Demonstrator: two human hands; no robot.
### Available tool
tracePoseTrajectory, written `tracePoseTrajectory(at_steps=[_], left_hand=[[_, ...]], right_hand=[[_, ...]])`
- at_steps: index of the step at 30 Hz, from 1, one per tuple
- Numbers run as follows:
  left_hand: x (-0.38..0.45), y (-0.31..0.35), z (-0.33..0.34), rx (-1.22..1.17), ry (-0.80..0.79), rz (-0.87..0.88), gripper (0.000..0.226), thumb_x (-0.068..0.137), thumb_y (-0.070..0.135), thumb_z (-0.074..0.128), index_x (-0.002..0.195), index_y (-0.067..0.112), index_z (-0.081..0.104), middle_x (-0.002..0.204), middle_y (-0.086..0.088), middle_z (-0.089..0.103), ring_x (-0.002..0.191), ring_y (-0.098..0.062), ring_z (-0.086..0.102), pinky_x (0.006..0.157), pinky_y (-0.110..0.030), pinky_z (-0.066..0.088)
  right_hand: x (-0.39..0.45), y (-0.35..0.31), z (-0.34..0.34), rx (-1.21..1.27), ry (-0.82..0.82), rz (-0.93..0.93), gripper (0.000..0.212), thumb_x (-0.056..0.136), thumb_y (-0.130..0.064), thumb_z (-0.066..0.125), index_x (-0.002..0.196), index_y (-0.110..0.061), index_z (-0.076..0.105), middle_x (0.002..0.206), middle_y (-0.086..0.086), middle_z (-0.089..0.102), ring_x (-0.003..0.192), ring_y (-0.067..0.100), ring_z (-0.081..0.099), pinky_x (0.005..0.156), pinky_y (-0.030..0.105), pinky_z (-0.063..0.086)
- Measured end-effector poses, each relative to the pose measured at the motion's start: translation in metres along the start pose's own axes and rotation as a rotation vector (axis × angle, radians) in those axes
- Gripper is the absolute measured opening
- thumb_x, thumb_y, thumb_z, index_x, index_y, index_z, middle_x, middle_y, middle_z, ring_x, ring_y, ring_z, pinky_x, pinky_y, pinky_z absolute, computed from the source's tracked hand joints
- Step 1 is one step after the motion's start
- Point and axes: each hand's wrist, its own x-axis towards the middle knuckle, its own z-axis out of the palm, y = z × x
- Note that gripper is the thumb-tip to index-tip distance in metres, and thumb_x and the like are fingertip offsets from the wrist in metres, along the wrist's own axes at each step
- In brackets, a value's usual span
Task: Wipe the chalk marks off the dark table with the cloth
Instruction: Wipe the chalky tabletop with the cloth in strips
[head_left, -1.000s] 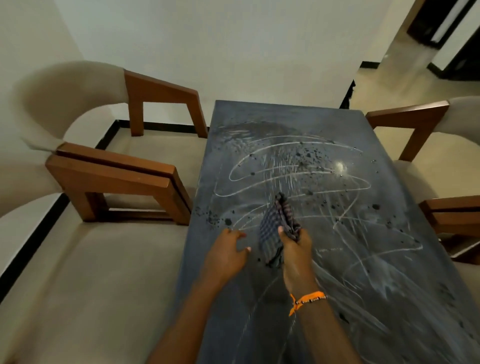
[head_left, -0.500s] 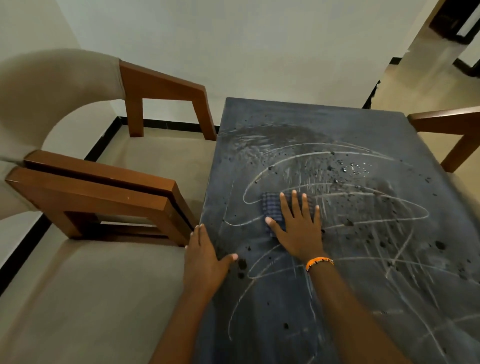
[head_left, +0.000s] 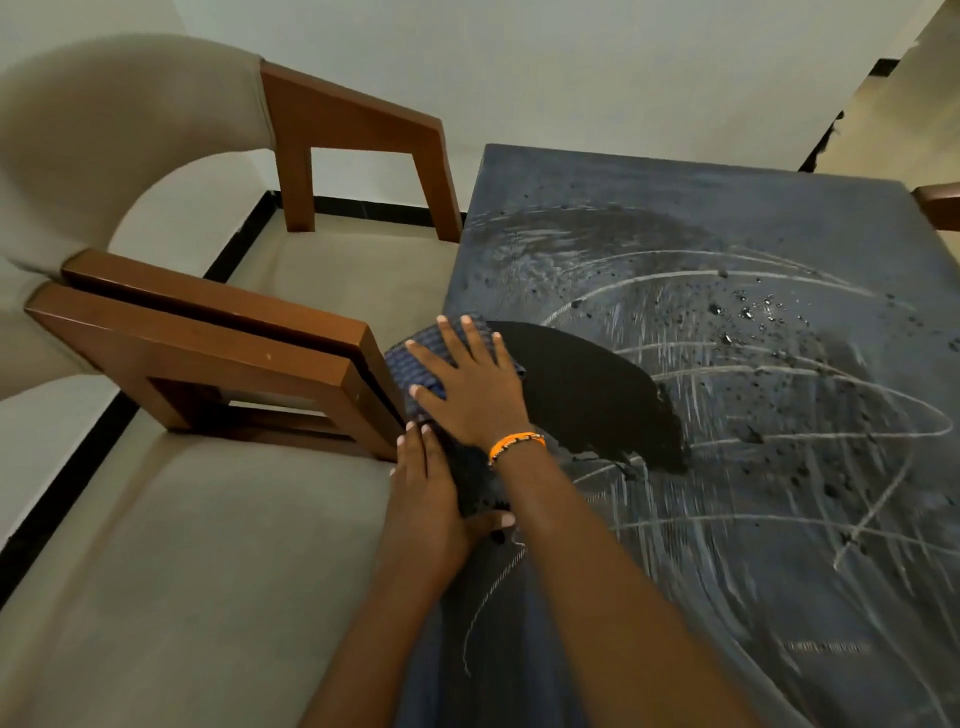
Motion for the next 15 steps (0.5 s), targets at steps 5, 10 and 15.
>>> tracePoseTrajectory(at_steps=[5, 10, 15], left_hand=[[-0.005, 0.005, 0.005, 0.084, -0.023, -0.025, 0.122, 0.069, 0.053, 0.069, 0.143, 0.005, -0.015, 0.154, -0.012, -0.021, 0.142, -0.024, -0.017, 0.114, -0.035, -0.007], [-0.002, 0.006, 0.002, 0.128, -0.038, -0.051, 0.125, 0.067, 0.057, 0.068, 0.143, 0.005, -0.016, 0.154, -0.011, -0.020, 0.143, -0.024, -0.014, 0.115, -0.035, -0.004], [-0.001, 0.006, 0.003, 0.137, -0.023, -0.052, 0.126, 0.066, 0.058, 0.068, 0.143, 0.006, -0.018, 0.155, -0.010, -0.018, 0.143, -0.024, -0.013, 0.116, -0.036, -0.002]], right_hand=[[-0.040, 0.085, -0.018, -0.040, 0.033, 0.245, 0.058, 0.095, -0.054, 0.030, 0.148, -0.040, 0.009, 0.161, 0.003, 0.001, 0.147, 0.029, -0.003, 0.116, 0.053, -0.001], [-0.109, 0.191, -0.044, -0.078, 0.096, 0.608, 0.060, 0.093, -0.056, 0.025, 0.149, -0.036, 0.013, 0.160, 0.008, 0.006, 0.147, 0.032, 0.002, 0.118, 0.055, 0.006], [-0.092, 0.168, -0.038, -0.021, 0.085, 0.884, 0.063, 0.096, -0.053, 0.028, 0.151, -0.031, 0.007, 0.160, 0.013, -0.002, 0.146, 0.035, -0.006, 0.117, 0.056, -0.003]])
